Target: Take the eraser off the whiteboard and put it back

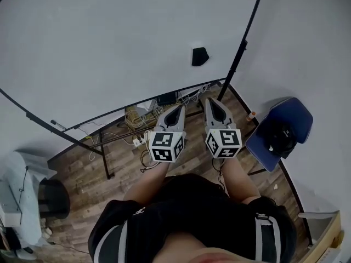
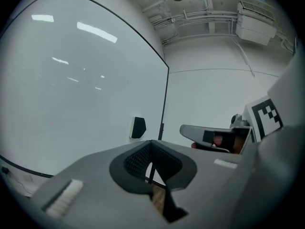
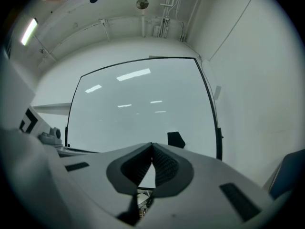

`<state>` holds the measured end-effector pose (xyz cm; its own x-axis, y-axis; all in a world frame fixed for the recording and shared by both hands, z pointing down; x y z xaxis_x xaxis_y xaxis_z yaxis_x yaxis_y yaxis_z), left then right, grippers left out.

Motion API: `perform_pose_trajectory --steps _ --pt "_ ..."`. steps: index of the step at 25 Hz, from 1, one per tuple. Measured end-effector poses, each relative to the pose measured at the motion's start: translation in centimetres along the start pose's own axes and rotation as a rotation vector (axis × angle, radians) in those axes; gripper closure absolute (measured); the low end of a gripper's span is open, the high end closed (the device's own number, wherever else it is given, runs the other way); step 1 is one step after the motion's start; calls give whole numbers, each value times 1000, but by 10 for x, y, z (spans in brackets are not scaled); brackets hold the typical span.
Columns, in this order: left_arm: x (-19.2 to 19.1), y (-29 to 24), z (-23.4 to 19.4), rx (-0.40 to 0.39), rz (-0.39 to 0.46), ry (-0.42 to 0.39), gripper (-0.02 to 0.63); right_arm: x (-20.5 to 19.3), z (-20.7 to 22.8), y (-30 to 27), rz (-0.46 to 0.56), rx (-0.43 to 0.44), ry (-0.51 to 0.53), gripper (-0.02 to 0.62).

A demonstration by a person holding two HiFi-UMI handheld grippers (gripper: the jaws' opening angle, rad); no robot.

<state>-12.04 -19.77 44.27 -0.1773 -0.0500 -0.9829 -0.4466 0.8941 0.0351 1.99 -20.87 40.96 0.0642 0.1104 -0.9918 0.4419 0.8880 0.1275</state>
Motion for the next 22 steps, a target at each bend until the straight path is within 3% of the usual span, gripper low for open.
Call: perform_pose_trajectory --steps 11,22 --pt "-12 -33 -14 34 -50 -1 597 -11 24 -34 -9 5 -25 589" --pt "-9 -85 -5 161 -27 -7 597 -16 80 -75 -14 96 -32 589"
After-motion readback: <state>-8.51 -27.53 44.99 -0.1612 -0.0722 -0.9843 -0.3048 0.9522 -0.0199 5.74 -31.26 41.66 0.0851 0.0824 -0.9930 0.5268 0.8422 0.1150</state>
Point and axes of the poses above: the fingertips, and each gripper's own axes: y backward along the fingers, z to its right, x out of its top, the point moved 6 cm from there along y, backward along the fingers, and after that the axes turned 5 degrees about z, right-handed, at the moved point
